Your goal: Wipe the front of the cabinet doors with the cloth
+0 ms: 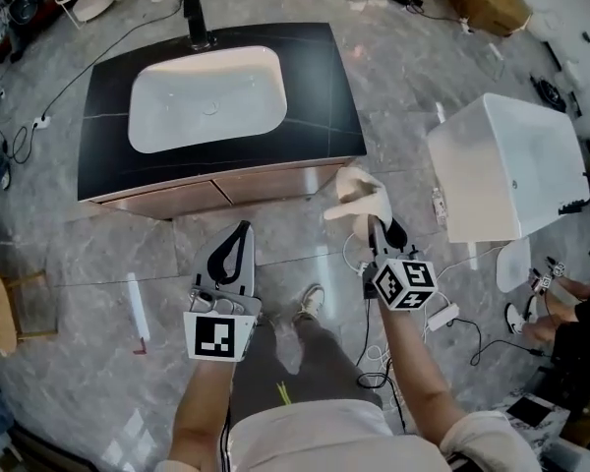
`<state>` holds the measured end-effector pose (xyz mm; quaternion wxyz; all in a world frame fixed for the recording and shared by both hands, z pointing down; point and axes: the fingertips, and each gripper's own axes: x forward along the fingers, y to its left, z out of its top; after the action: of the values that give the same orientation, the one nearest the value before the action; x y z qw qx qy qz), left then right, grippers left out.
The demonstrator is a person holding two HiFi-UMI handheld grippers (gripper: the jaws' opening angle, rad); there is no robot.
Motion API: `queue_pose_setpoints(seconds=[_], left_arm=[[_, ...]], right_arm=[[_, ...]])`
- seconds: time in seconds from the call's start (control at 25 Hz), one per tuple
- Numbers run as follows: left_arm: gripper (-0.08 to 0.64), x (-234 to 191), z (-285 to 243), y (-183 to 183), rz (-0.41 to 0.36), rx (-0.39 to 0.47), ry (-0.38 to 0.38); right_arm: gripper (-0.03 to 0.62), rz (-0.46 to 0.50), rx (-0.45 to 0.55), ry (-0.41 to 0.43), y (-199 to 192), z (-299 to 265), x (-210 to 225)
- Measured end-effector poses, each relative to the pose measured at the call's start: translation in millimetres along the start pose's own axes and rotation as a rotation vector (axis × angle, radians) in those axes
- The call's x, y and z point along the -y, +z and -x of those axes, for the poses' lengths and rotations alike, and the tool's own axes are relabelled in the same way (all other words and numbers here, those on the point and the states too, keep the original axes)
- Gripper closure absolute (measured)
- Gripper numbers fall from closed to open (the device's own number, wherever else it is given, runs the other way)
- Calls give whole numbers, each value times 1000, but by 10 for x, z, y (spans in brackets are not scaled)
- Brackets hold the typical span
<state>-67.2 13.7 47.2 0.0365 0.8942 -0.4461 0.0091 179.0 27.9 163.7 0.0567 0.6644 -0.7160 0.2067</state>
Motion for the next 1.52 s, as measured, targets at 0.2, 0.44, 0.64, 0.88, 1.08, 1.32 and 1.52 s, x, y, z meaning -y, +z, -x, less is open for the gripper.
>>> queue_pose_setpoints(seconds=[0.2,0.44,0.64,0.88,1.08,1.32,1.52], left_arm=[[541,23,198,688,-16,75,0],[541,52,488,1242,-26,138,8],[541,44,758,1619,-63,169,40],[541,-27,1036,2028,-120,217,82],[541,-100,1192,2277,-86,242,122],[541,-114,1287,2587,-62,296,137],[541,2,1246,2668,-82,284,132]], right_arm=[[525,-19,48,-10,549,492,-224],[525,-42,138,5,1188,874,-401],[525,-38,250,61,1787,1192,-633],[525,45,345,180,2328,1468,-1089],[525,99,417,287,2684,1667,-1444],[525,103,472,388,2937,1890,-1633],[525,88,478,458,3023,2038,-1713]])
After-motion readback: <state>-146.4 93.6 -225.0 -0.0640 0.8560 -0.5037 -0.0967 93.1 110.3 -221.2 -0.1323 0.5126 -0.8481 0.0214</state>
